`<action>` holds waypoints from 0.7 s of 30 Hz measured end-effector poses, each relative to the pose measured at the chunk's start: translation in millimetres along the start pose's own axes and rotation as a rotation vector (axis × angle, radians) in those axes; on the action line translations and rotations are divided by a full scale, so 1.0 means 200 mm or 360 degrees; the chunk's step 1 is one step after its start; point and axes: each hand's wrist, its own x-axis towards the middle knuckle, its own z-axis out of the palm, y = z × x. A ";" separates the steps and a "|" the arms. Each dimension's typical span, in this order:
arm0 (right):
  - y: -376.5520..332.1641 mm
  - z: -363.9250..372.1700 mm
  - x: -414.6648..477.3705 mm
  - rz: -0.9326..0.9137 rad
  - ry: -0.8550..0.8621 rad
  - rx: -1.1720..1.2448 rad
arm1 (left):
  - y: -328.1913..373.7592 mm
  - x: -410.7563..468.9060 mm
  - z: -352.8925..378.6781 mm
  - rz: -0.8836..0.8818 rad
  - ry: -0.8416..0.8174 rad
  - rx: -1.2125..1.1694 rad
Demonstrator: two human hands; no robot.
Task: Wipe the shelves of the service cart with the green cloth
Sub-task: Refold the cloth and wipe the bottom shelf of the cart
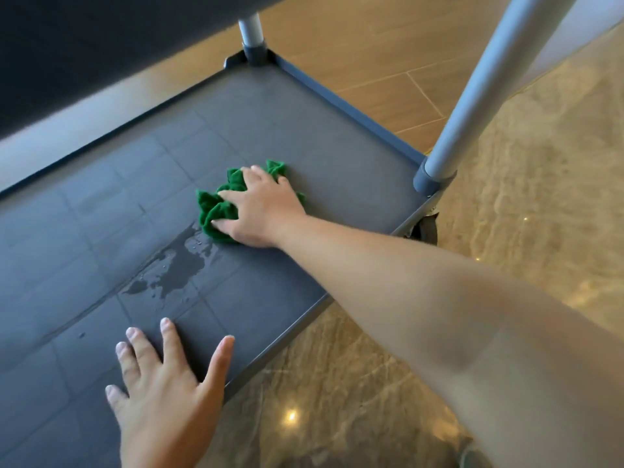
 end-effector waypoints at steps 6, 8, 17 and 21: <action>-0.28 0.18 -0.24 -0.0702 -0.0100 -0.0050 | -0.03 -0.05 -0.02 0.0098 0.0304 -0.0670; -0.27 0.15 -0.29 -0.0771 -0.0143 -0.0039 | -0.07 -0.07 -0.05 0.0130 0.0310 -0.0799; 0.10 -0.03 -0.14 -0.0025 0.0118 0.0036 | -0.51 -0.06 -0.10 -0.0237 0.0208 -0.0252; 0.06 0.02 -0.01 0.0380 0.0237 0.0066 | -0.48 -0.06 -0.09 -0.0174 0.0281 -0.0329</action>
